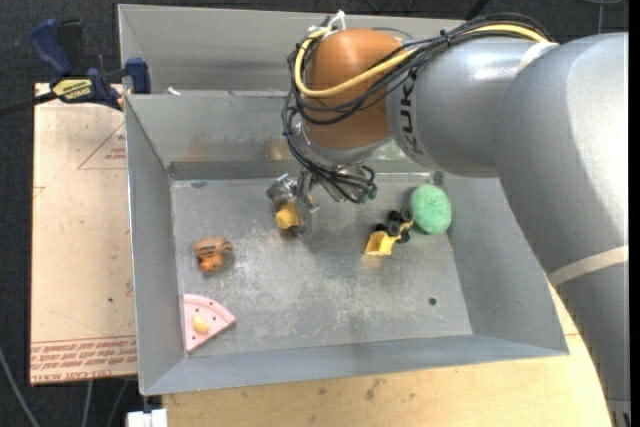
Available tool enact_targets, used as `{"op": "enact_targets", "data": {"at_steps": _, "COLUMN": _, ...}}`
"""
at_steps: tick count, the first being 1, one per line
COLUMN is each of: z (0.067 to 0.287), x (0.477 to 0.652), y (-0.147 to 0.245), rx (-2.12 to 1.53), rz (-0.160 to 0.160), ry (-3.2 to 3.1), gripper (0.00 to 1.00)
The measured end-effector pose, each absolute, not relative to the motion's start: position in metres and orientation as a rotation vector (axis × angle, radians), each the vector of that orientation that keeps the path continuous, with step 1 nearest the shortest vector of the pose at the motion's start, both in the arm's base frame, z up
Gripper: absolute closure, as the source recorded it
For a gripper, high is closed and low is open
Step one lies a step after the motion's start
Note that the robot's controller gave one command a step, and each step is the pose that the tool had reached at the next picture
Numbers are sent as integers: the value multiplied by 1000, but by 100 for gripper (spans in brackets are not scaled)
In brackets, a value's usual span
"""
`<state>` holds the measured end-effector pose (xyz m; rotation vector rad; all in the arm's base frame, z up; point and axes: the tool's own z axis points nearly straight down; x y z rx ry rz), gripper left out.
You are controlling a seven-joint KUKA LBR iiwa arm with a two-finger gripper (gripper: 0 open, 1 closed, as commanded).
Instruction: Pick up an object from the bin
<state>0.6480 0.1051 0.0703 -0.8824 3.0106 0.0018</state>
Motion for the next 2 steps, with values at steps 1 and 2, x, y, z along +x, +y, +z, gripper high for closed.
{"op": "enact_targets", "data": {"at_steps": 1, "z": 70, "x": 648, "y": 105, "rx": -882, "rz": 3, "ry": 3011, "gripper": 100}}
{"op": "enact_targets", "data": {"at_steps": 2, "z": 70, "x": 648, "y": 105, "rx": -882, "rz": 4, "ry": 3011, "gripper": 100}}
